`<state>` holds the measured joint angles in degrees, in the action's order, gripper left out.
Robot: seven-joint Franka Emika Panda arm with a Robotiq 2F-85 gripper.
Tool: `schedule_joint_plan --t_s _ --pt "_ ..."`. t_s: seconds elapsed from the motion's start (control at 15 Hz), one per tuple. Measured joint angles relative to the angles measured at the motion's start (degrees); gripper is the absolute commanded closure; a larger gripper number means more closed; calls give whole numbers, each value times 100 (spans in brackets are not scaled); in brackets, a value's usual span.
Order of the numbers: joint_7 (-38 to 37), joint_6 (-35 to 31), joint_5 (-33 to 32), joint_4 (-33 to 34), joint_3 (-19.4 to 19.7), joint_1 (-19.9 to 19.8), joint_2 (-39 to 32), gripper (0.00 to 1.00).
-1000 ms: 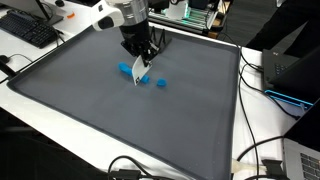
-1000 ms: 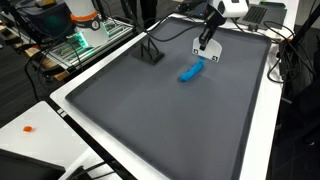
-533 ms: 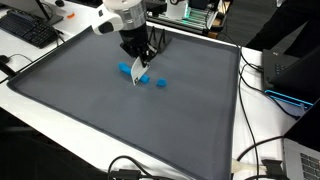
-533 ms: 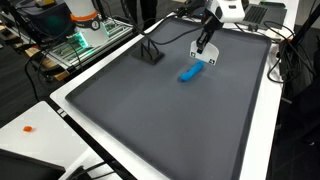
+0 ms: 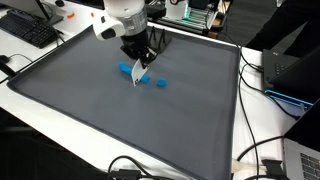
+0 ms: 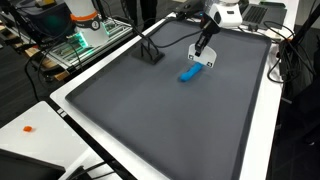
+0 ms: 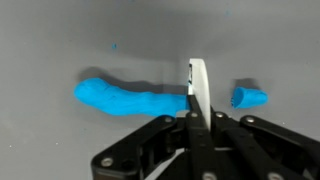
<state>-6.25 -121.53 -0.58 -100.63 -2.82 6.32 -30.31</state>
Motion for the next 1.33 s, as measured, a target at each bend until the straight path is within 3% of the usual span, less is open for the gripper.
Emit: schedule_joint_plan --t_s 1.33 --pt "7 -54 -104 37 -8 33 -212 99"
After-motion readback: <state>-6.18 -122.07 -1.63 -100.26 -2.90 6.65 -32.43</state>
